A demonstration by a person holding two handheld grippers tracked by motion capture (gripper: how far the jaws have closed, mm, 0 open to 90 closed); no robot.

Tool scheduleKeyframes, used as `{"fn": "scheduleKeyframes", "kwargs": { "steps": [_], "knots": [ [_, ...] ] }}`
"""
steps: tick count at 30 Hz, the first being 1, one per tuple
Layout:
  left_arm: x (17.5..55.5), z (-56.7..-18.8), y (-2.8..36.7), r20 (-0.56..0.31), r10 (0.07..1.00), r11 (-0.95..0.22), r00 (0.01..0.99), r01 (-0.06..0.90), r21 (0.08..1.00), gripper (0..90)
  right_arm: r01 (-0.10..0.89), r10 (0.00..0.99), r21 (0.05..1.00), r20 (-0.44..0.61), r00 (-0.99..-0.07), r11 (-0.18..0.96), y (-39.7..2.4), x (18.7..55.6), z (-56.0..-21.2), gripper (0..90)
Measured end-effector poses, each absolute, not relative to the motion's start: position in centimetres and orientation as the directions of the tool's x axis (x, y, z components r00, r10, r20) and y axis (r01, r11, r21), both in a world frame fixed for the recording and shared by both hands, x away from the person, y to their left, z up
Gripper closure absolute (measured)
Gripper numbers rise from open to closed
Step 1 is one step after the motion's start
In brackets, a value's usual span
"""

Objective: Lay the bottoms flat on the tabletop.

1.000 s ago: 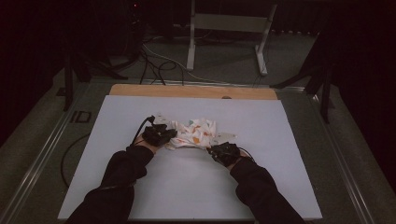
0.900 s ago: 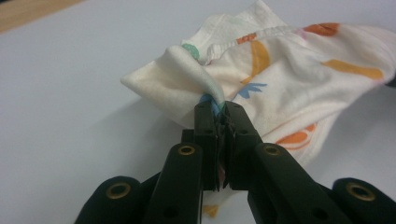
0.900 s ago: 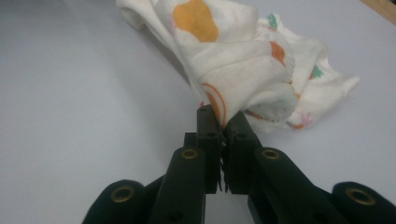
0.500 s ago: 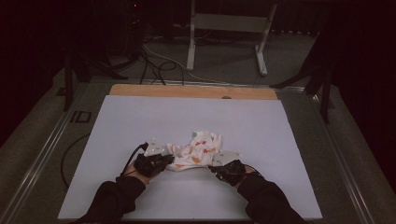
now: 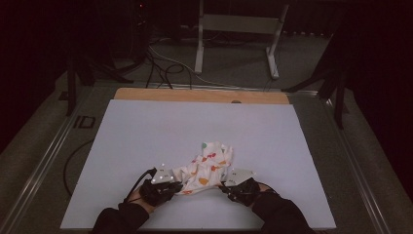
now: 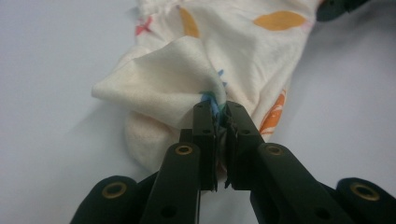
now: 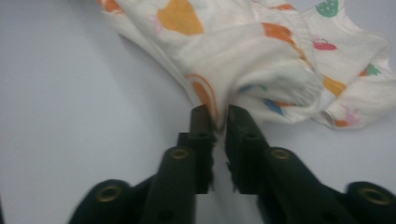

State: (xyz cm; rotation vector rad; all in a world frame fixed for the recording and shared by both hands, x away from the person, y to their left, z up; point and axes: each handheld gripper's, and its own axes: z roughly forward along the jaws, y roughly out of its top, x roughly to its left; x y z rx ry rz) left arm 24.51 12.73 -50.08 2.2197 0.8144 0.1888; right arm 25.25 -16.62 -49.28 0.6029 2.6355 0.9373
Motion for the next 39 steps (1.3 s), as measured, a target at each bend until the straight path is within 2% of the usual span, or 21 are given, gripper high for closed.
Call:
{"fn": "scheduleKeyframes", "kwargs": {
  "steps": [3, 7, 11, 15, 17, 19, 23, 31, 35, 39],
  "knots": [
    [24.4, -49.4, 13.0, -0.127, 0.592, -0.508, 0.796, 0.491, 0.708, 78.2, 0.304, 0.495, 0.660, -0.118, -0.861, 0.687, -17.5, 25.4, -48.6, 71.4],
    [24.9, -47.9, 13.4, -0.137, 0.595, -0.466, 0.792, 0.478, 0.745, 46.0, 0.343, 0.562, 0.691, -0.110, -0.820, 0.636, -19.1, 26.2, -47.5, 61.7],
    [26.6, -46.4, 13.1, -0.107, 0.589, -0.478, 0.801, 0.452, 0.753, 33.8, 0.360, 0.613, 0.719, -0.116, -0.781, 0.594, -20.1, 27.8, -46.2, 51.6],
    [28.3, -45.8, 12.3, -0.127, 0.578, -0.471, 0.806, 0.456, 0.755, 31.8, 0.377, 0.641, 0.738, -0.099, -0.761, 0.560, -20.2, 29.0, -45.6, 44.9],
    [29.6, -45.9, 11.6, -0.106, 0.569, -0.489, 0.815, 0.439, 0.754, 31.7, 0.377, 0.660, 0.759, -0.092, -0.745, 0.531, -19.9, 30.5, -45.3, 41.3],
    [30.9, -46.3, 11.1, -0.114, 0.563, -0.498, 0.818, 0.446, 0.743, 31.6, 0.382, 0.664, 0.758, -0.088, -0.742, 0.528, -19.8, 30.8, -45.3, 41.2],
    [34.0, -48.7, 10.3, -0.142, 0.584, -0.517, 0.799, 0.500, 0.695, 31.6, 0.454, 0.702, 0.735, -0.042, -0.711, 0.504, -19.0, 33.6, -46.8, 38.7],
    [35.4, -50.9, 9.4, -0.160, 0.585, -0.536, 0.795, 0.528, 0.659, 32.9, 0.521, 0.745, 0.704, -0.017, -0.666, 0.483, -19.0, 36.2, -49.2, 37.6],
    [35.7, -51.3, 8.6, -0.172, 0.560, -0.541, 0.810, 0.515, 0.665, 36.2, 0.553, 0.756, 0.682, 0.001, -0.655, 0.478, -18.9, 36.9, -50.3, 38.9],
    [35.8, -51.6, 7.9, -0.165, 0.544, -0.563, 0.823, 0.504, 0.655, 53.1, 0.561, 0.748, 0.659, -0.004, -0.663, 0.501, -18.7, 37.0, -51.1, 49.8]
  ]
}}
